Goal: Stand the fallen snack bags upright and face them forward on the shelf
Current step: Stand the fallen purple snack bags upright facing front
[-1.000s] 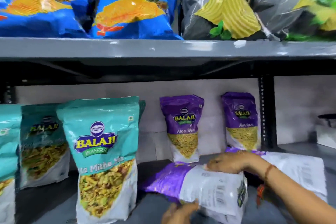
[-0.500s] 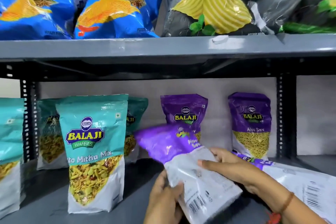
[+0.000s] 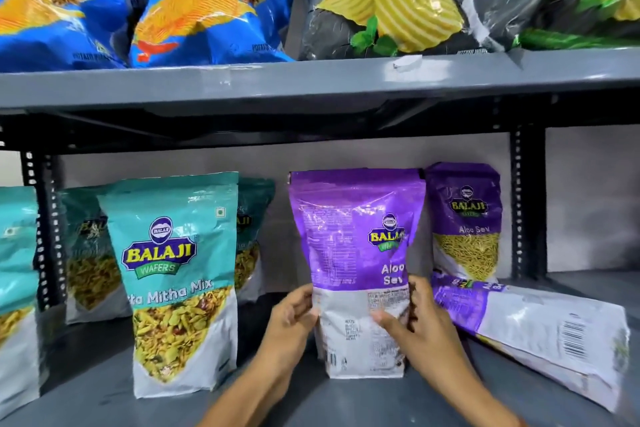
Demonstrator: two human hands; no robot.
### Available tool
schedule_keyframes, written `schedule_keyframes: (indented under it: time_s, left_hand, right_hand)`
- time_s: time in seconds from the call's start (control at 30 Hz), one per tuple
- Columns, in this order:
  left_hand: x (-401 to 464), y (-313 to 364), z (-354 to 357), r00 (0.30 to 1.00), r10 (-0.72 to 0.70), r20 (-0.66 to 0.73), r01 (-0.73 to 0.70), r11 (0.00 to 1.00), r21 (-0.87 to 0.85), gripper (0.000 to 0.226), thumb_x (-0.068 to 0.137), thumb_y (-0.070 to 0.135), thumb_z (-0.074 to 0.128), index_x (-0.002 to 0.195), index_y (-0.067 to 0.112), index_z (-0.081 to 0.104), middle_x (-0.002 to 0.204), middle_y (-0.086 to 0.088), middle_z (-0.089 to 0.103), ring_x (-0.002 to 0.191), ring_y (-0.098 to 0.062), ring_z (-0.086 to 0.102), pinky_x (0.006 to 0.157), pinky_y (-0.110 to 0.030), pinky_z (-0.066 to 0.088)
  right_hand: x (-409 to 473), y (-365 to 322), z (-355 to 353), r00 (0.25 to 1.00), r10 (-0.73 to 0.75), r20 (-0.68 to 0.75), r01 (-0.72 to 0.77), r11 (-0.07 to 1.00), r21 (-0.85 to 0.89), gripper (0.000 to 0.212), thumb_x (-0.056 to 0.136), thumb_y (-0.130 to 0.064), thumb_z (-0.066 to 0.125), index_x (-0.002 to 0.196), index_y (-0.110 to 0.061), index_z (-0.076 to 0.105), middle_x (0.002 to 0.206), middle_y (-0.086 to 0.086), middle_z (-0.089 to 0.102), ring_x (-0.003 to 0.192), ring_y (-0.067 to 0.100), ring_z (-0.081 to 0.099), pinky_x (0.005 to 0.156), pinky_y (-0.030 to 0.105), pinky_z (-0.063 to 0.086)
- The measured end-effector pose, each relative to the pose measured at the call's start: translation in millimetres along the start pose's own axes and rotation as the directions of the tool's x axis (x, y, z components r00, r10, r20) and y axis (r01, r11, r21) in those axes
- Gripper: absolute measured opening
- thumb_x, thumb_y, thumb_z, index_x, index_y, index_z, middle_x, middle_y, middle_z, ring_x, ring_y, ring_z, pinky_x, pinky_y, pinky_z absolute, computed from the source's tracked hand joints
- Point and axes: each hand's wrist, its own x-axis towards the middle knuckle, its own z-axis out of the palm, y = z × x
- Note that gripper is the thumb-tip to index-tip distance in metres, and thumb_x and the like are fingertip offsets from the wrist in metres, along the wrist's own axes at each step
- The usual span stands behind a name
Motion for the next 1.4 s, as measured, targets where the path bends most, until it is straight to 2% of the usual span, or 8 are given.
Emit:
schedule_keyframes:
  time_s: [0.2,0.4,0.57,0.7,0.8,1.03,1.2,1.4]
  left_hand:
    - [8,3,-10,0.987,-0.162,0.004,0.162,0.983,-0.088,0.044,0.085,-0.011,0.047,0.108,0.015,0.074,0.099,-0.001,0.08,0.085,-0.012,0.074,0.08,-0.026,0.054]
    - [0,8,4,0.933,-0.359,0.024,0.359,0.933,-0.01,0.047,0.098,0.047,0.035,0.097,0.023,0.076,0.101,0.004,0.08,0.096,-0.015,0.072,0.08,-0.033,0.051]
    - [-21,2,9,0.985,-0.17,-0.041,0.174,0.945,0.277,0.047,0.092,0.055,0.044,0.078,0.03,0.082,0.098,0.002,0.08,0.091,-0.005,0.073,0.085,-0.025,0.05]
    - [-37,5,17,0.997,-0.027,0.066,0.0,0.927,0.375,0.042,0.069,0.07,0.051,0.082,0.041,0.079,0.086,0.01,0.08,0.087,-0.002,0.073,0.085,-0.025,0.053]
    - [-31,10,10,0.989,0.102,-0.111,-0.075,0.972,0.225,0.007,0.07,0.037,0.073,0.074,0.032,0.077,0.073,0.005,0.076,0.067,-0.009,0.064,0.07,-0.025,0.047]
    - [-5,7,-21,0.985,-0.167,-0.035,0.17,0.942,0.29,0.095,0.063,0.024,0.09,0.142,0.021,0.038,0.134,-0.004,0.053,0.126,-0.018,0.052,0.107,-0.032,0.042]
    - [-8,-3,-15,0.968,-0.222,0.116,0.185,0.946,0.267,0.089,0.045,0.04,0.089,0.125,0.02,0.058,0.113,0.001,0.072,0.103,-0.009,0.07,0.07,-0.009,0.052]
    - [-8,-8,-20,0.985,-0.161,0.066,0.135,0.945,0.297,0.092,0.041,0.045,0.09,0.123,0.019,0.057,0.108,0.004,0.072,0.097,-0.007,0.071,0.071,-0.011,0.053]
  right_hand:
    - [-24,-3,-2,0.985,0.002,-0.17,0.001,1.0,0.016,0.081,0.054,-0.029,0.091,0.114,-0.047,0.04,0.115,-0.017,0.047,0.107,0.019,0.05,0.099,0.048,0.047]
    - [-44,-10,17,0.979,0.104,0.178,-0.126,0.985,0.12,0.106,0.045,-0.059,0.079,0.135,-0.047,0.024,0.137,-0.011,0.03,0.137,0.014,0.034,0.12,0.036,0.028]
    - [-22,-11,10,0.931,0.146,0.334,-0.211,0.963,0.166,0.119,0.049,-0.062,0.084,0.145,-0.037,0.019,0.148,-0.013,0.023,0.139,-0.003,0.027,0.116,0.028,0.028]
    - [-6,-10,5,0.921,0.187,0.341,-0.287,0.919,0.269,0.08,0.047,-0.05,0.09,0.115,-0.041,0.048,0.124,-0.011,0.05,0.113,-0.012,0.048,0.091,0.015,0.041]
    - [4,-4,1,0.91,0.184,0.371,-0.342,0.84,0.422,0.072,0.057,-0.018,0.085,0.122,-0.024,0.053,0.117,0.001,0.074,0.106,0.009,0.069,0.081,0.018,0.054]
    - [19,12,-6,0.924,0.296,0.242,-0.369,0.857,0.361,0.038,0.087,0.012,0.057,0.113,-0.016,0.062,0.102,0.0,0.071,0.073,-0.005,0.069,0.062,0.01,0.052]
    - [18,12,-12,0.911,0.25,0.328,-0.365,0.858,0.361,0.033,0.089,0.003,0.063,0.116,-0.017,0.062,0.119,0.007,0.072,0.103,0.013,0.071,0.087,0.024,0.056]
    - [20,4,-10,0.903,0.242,0.355,-0.361,0.875,0.323,0.037,0.093,0.003,0.059,0.127,-0.011,0.057,0.125,0.012,0.069,0.12,0.026,0.063,0.109,0.042,0.045]
